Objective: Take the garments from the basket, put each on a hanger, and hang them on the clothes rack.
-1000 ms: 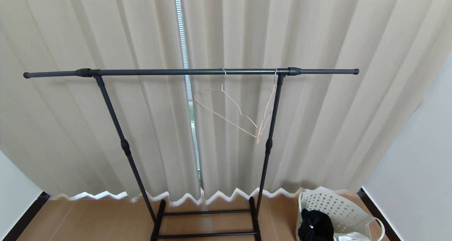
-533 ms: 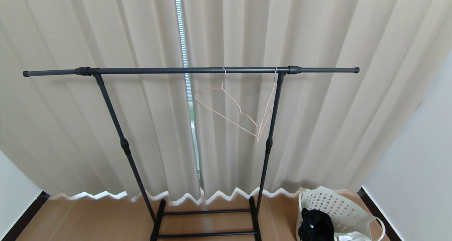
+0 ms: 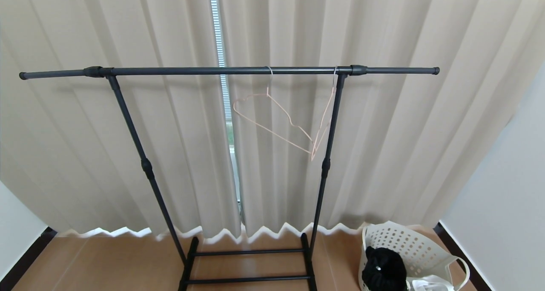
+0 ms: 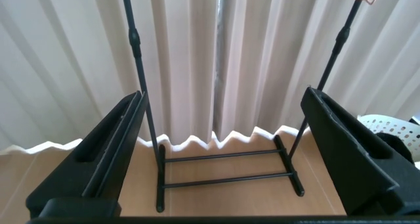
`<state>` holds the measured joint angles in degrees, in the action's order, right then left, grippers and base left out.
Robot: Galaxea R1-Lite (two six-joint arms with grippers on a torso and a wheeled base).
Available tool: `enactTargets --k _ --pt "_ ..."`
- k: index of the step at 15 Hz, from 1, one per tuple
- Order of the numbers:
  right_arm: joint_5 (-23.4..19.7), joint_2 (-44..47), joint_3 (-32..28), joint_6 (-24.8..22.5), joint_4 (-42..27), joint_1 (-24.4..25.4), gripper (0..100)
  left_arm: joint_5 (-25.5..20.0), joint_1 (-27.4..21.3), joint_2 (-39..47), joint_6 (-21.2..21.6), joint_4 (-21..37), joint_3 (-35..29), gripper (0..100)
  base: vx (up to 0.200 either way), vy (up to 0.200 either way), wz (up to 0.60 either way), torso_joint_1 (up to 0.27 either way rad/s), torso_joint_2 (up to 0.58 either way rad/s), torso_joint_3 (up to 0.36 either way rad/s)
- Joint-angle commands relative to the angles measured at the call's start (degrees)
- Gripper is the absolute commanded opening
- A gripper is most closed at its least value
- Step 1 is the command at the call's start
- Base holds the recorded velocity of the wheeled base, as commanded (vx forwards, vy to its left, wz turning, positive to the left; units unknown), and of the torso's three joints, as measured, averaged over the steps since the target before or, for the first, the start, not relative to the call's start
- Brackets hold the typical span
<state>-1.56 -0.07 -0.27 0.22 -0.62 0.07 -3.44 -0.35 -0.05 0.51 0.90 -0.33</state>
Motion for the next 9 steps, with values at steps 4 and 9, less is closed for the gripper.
enactTargets --k 4,9 --pt "-0.02 0.07 0.00 0.04 0.01 0.01 100 0.01 0.00 0.05 0.02 -0.02 -0.02 100 0.000 0.000 0.00 -0.165 0.39 0.225" --pt "-0.02 0.07 -0.08 0.04 0.01 0.01 100 0.01 0.00 0.05 0.02 -0.02 -0.02 100 0.000 0.000 0.00 -0.212 0.53 0.310"
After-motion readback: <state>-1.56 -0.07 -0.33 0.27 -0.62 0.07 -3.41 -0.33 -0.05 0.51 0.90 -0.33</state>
